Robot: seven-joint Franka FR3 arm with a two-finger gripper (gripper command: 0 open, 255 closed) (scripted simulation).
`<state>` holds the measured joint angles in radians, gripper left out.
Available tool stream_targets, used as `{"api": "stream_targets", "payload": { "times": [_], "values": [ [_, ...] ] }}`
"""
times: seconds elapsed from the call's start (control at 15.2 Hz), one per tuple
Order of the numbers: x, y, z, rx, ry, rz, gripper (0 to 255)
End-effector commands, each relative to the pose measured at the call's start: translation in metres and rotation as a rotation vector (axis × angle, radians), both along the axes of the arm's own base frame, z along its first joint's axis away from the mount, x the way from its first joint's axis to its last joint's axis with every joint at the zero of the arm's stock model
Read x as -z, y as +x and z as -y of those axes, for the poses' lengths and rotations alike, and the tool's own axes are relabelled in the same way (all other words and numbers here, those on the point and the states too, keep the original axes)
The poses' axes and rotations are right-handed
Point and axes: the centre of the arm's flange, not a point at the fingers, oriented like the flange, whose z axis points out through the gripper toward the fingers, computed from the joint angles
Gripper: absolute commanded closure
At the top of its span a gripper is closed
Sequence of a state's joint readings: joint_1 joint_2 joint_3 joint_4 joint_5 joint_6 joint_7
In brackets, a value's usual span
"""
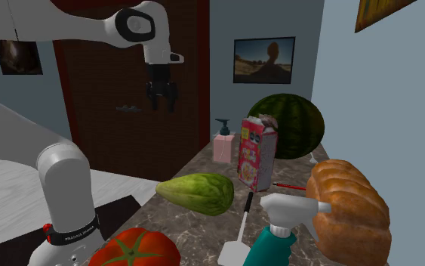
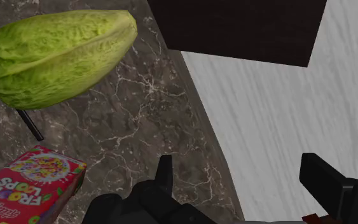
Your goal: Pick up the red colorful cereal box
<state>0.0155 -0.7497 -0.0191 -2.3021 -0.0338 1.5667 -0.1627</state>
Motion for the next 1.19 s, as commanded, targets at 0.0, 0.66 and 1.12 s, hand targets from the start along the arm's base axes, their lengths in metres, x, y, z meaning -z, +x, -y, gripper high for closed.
{"api": "stream_targets", "payload": {
  "times": [0.0, 0.66, 1.12],
  "values": [
    [0.000, 0.000, 0.000, 0.000, 0.000, 0.000, 0],
    [-0.013, 0.044, 0.117, -0.429, -0.048, -0.054, 0],
    [-0.022, 0.103, 0.182, -0.730, -0.081, -0.092, 0]
  ]
}}
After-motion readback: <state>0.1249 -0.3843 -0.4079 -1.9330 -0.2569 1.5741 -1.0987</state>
